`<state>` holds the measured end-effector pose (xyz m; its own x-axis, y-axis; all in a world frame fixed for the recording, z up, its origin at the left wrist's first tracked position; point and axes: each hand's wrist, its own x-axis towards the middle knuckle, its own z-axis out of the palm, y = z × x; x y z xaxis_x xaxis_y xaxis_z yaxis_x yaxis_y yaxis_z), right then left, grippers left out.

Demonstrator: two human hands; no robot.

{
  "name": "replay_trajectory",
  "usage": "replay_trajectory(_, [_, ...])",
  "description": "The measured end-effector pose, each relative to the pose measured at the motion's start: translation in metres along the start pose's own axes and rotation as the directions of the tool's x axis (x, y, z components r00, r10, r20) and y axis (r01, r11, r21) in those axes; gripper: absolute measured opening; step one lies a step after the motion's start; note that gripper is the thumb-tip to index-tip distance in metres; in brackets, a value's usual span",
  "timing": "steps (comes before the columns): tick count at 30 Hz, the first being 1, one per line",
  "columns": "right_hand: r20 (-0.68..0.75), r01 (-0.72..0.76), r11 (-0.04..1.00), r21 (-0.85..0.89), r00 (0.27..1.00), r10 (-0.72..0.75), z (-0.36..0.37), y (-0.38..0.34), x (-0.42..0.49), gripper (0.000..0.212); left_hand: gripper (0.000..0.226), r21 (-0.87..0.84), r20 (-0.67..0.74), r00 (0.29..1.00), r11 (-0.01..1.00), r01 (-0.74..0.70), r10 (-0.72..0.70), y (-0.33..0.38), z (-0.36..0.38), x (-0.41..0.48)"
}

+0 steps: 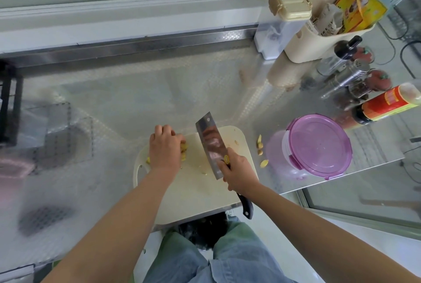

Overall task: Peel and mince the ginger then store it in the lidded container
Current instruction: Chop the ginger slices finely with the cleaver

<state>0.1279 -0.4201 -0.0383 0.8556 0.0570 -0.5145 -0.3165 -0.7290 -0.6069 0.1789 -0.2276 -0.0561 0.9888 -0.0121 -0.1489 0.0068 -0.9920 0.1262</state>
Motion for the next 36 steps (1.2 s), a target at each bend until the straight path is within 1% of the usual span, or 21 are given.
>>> replay_trajectory(4, [-0.004,0.001,1.0,-0.006,1.0,-0.001,0.0,0.003,-0.001,0.012,0.019,-0.003,0.002,1.0,1.0,-0.031,0.031,0.003,0.0,0.0])
replay_trajectory(9, [-0.01,-0.008,1.0,-0.013,1.0,0.008,-0.001,0.004,-0.002,0.014,0.016,-0.031,0.04,0.998,0.999,-0.044,0.045,0.002,-0.002,0.003])
replay_trajectory(11, [-0.013,-0.012,1.0,0.005,1.0,0.012,-0.002,0.004,-0.002,0.012,0.013,-0.108,0.007,0.999,0.993,-0.036,0.037,-0.001,-0.004,0.005])
replay_trajectory(12, [-0.016,-0.012,1.0,0.015,1.0,0.012,-0.003,0.003,-0.002,0.01,0.01,-0.174,-0.015,1.0,0.984,-0.022,0.02,-0.002,-0.006,0.005])
replay_trajectory(14, [-0.028,-0.01,1.0,0.025,1.0,0.011,-0.006,0.002,-0.002,0.009,0.006,-0.375,-0.035,0.998,0.927,0.03,-0.046,-0.002,-0.008,0.006])
replay_trajectory(16, [-0.04,-0.008,1.0,0.013,0.999,0.009,-0.008,0.0,-0.003,0.012,0.007,-0.571,0.042,0.992,0.812,0.119,-0.116,0.005,-0.011,0.004])
replay_trajectory(17, [-0.046,-0.005,1.0,0.002,0.999,0.005,-0.008,-0.001,-0.003,0.013,0.009,-0.629,0.108,0.985,0.758,0.171,-0.132,0.01,-0.011,0.002])
replay_trajectory(19, [-0.059,0.014,0.999,-0.035,0.998,-0.016,-0.009,-0.001,-0.005,0.015,0.012,-0.674,0.267,0.956,0.686,0.276,-0.122,0.019,-0.008,-0.004])
replay_trajectory(20, [-0.066,0.027,0.998,-0.064,0.997,-0.031,-0.009,-0.001,-0.007,0.015,0.012,-0.668,0.337,0.937,0.677,0.309,-0.095,0.023,-0.004,-0.009])
replay_trajectory(21, [-0.073,0.041,0.994,-0.099,0.996,-0.049,-0.009,-0.001,-0.008,0.016,0.01,-0.643,0.397,0.915,0.691,0.331,-0.069,0.026,0.001,-0.013])
replay_trajectory(23, [-0.074,0.061,0.984,-0.166,0.994,-0.074,-0.008,0.002,-0.013,0.015,0.008,-0.549,0.485,0.873,0.759,0.349,-0.051,0.031,0.007,-0.024])
replay_trajectory(24, [-0.07,0.067,0.98,-0.187,0.994,-0.081,-0.007,0.003,-0.016,0.016,0.009,-0.501,0.504,0.862,0.795,0.343,-0.054,0.033,0.009,-0.03])
replay_trajectory(26, [-0.061,0.076,0.972,-0.223,0.994,-0.091,-0.004,0.007,-0.022,0.018,0.012,-0.431,0.479,0.874,0.846,0.314,-0.081,0.036,0.014,-0.043])
replay_trajectory(29, [-0.072,0.081,0.949,-0.304,0.992,-0.108,0.003,0.014,-0.029,0.03,0.015,-0.426,0.302,0.943,0.865,0.265,-0.141,0.038,0.019,-0.059])
replay_trajectory(31, [-0.083,0.079,0.939,-0.334,0.99,-0.113,0.007,0.018,-0.033,0.033,0.025,-0.441,0.196,0.964,0.862,0.25,-0.18,0.038,0.022,-0.066])
replay_trajectory(33, [-0.093,0.078,0.931,-0.357,0.989,-0.119,0.01,0.019,-0.036,0.032,0.033,-0.464,0.161,0.962,0.843,0.272,-0.221,0.036,0.024,-0.073])
replay_trajectory(36, [-0.085,0.079,0.914,-0.399,0.989,-0.122,0.013,0.02,-0.041,0.027,0.031,-0.532,0.168,0.961,0.8,0.277,-0.221,0.034,0.029,-0.083])
